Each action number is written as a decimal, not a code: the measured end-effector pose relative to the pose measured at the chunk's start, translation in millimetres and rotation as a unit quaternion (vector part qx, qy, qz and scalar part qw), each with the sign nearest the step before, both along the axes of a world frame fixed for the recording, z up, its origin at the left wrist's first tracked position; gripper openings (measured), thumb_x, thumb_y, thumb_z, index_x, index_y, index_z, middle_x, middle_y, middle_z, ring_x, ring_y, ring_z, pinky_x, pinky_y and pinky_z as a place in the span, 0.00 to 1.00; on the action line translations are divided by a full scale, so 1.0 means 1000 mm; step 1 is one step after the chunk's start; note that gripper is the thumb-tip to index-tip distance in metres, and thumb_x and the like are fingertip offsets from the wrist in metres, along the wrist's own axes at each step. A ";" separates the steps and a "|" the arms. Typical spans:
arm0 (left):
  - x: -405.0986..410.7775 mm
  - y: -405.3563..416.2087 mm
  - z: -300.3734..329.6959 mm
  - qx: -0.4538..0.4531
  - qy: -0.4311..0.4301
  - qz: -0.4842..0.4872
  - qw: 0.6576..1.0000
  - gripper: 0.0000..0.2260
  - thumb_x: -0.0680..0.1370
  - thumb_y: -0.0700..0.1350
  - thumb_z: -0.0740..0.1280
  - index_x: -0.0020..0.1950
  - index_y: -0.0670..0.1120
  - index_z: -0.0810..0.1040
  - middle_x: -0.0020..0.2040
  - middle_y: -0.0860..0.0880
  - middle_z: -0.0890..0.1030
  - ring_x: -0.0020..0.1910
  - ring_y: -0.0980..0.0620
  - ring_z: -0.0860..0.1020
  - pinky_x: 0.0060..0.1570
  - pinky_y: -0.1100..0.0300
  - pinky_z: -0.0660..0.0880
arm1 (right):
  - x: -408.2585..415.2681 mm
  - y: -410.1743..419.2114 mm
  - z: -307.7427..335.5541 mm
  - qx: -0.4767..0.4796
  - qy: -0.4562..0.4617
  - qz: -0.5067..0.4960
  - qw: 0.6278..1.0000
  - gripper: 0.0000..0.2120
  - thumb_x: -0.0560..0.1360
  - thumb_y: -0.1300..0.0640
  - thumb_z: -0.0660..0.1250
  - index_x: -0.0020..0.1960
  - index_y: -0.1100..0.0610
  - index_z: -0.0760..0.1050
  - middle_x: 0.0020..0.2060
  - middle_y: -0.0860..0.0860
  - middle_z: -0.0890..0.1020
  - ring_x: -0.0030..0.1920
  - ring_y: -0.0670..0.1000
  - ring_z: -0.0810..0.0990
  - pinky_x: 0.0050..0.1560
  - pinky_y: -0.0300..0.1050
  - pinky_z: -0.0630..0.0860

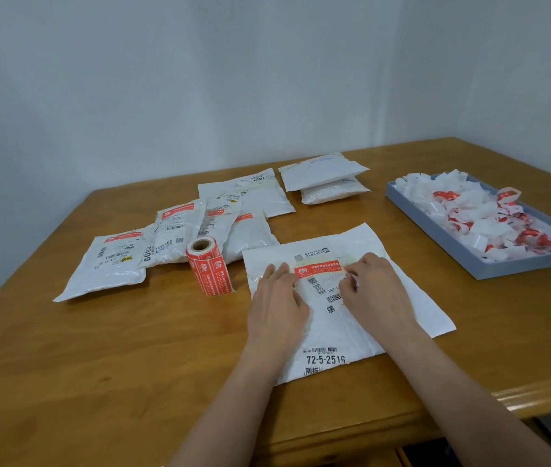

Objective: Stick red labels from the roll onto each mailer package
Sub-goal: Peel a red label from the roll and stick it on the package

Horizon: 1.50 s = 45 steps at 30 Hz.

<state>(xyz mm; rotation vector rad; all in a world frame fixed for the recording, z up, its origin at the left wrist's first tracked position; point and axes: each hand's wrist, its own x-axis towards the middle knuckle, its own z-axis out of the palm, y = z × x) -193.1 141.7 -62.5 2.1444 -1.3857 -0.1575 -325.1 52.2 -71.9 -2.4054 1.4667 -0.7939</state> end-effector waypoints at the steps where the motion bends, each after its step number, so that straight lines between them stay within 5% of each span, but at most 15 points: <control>1: 0.000 0.000 0.000 -0.005 -0.012 0.003 1.000 0.20 0.78 0.37 0.57 0.69 0.45 0.72 0.74 0.49 0.68 0.76 0.50 0.60 0.68 0.54 0.67 | 0.000 0.000 0.000 -0.004 0.003 0.002 1.000 0.10 0.77 0.55 0.60 0.53 0.58 0.77 0.46 0.49 0.74 0.52 0.50 0.73 0.47 0.44 0.74; 5: 0.003 0.000 -0.003 -0.035 -0.075 -0.023 0.996 0.24 0.76 0.37 0.59 0.71 0.50 0.68 0.67 0.48 0.72 0.68 0.48 0.68 0.62 0.51 0.71 | -0.002 0.005 -0.002 -0.047 0.046 0.030 0.997 0.19 0.79 0.49 0.57 0.70 0.47 0.65 0.51 0.49 0.72 0.52 0.50 0.70 0.51 0.47 0.74; 8: 0.006 0.000 -0.005 -0.009 -0.139 -0.055 0.989 0.30 0.76 0.40 0.59 0.76 0.60 0.60 0.66 0.50 0.65 0.67 0.49 0.63 0.65 0.53 0.63 | -0.002 0.007 -0.005 -0.085 0.093 0.047 0.991 0.21 0.80 0.43 0.52 0.72 0.36 0.61 0.46 0.47 0.66 0.48 0.49 0.67 0.50 0.47 0.71; 11: 0.006 -0.001 -0.005 0.016 -0.141 -0.057 0.988 0.28 0.76 0.43 0.58 0.75 0.60 0.61 0.67 0.51 0.62 0.68 0.50 0.60 0.65 0.53 0.59 | -0.001 0.005 -0.008 -0.094 0.109 0.036 0.989 0.22 0.78 0.40 0.45 0.70 0.34 0.65 0.46 0.46 0.64 0.48 0.50 0.66 0.50 0.48 0.69; 25: 0.004 -0.004 -0.004 -0.002 -0.094 -0.059 0.994 0.26 0.77 0.40 0.57 0.76 0.48 0.62 0.69 0.51 0.64 0.70 0.51 0.60 0.68 0.52 0.64 | 0.002 0.008 0.003 -0.040 0.127 0.035 0.990 0.24 0.80 0.42 0.50 0.72 0.49 0.66 0.58 0.47 0.69 0.59 0.50 0.67 0.58 0.47 0.70; 36: 0.001 -0.001 -0.002 -0.022 -0.048 -0.032 0.998 0.22 0.78 0.38 0.57 0.72 0.41 0.65 0.70 0.48 0.63 0.70 0.51 0.61 0.69 0.59 0.64 | 0.002 0.009 0.002 -0.033 0.108 0.009 0.994 0.22 0.80 0.42 0.51 0.66 0.53 0.71 0.55 0.48 0.70 0.57 0.49 0.69 0.56 0.45 0.71; 42: 0.005 0.002 0.002 -0.032 -0.003 -0.017 0.999 0.11 0.75 0.35 0.57 0.56 0.44 0.70 0.63 0.48 0.66 0.51 0.53 0.70 0.44 0.65 0.68 | 0.000 0.001 0.007 0.054 0.042 0.007 0.998 0.19 0.80 0.46 0.56 0.64 0.56 0.72 0.57 0.51 0.71 0.59 0.50 0.68 0.60 0.46 0.70; 45: 0.012 0.005 0.012 -0.010 0.001 -0.032 0.999 0.20 0.77 0.35 0.58 0.68 0.45 0.68 0.69 0.48 0.61 0.57 0.51 0.72 0.48 0.61 0.72 | -0.004 -0.007 0.020 0.136 -0.057 0.010 0.989 0.19 0.80 0.53 0.60 0.68 0.60 0.72 0.62 0.55 0.72 0.65 0.53 0.67 0.63 0.44 0.65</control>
